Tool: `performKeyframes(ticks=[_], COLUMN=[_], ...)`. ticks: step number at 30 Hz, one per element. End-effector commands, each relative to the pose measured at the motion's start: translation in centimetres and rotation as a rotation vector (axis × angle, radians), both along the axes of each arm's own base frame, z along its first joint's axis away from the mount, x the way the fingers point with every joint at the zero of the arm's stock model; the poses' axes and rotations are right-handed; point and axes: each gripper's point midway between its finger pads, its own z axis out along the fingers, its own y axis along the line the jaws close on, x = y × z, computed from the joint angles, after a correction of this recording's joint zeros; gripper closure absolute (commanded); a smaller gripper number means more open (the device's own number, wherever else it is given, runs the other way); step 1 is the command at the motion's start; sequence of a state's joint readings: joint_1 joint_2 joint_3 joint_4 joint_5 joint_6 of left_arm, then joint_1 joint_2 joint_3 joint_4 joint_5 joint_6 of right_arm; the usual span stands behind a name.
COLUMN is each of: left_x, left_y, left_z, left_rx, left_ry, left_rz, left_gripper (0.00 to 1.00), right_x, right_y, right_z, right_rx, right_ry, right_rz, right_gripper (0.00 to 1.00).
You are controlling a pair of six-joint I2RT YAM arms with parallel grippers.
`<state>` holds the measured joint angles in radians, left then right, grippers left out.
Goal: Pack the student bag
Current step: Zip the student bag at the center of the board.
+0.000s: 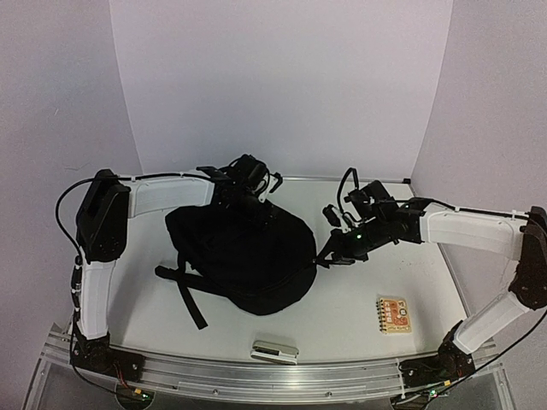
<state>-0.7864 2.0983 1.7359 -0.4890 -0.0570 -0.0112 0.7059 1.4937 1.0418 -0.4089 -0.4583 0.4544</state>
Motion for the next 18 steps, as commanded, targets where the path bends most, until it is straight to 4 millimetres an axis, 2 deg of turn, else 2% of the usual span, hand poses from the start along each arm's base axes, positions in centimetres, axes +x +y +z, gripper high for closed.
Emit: performKeyframes(ticks=[1,4,7,14,18], left_x=[1.0,1.2,1.9,3.2,4.3], left_y=[-1.1,-1.3,-1.0,-0.8,-0.3], left_z=[-0.1,-1.2,-1.8,-2.9,-2.7], left_rx=[0.004,0.004,0.004,-0.022,-0.064], left_ry=[-0.041,-0.024,-0.021,0.012,0.032], left_rz=[-0.029,-0.016,0.042,0.103,0.121], left_gripper=[0.41,0.67,0.86,0.99,1.00], right_x=[-0.2,-0.4,-1.2,-3.5,-4.6], right_y=[0.2,0.3,0.7,2.2,2.7], right_z=[1.3,1.3,1.2,1.9,2.2], right_rx=[0.033,0.027,0.019,0.035,0.040], right_ry=[-0.028,-0.027,-0.020,-0.009,-0.001], right_rz=[0.001,-0.001,0.009,0.034,0.037], right_gripper=[1.00,1.00,1.00,1.00,1.00])
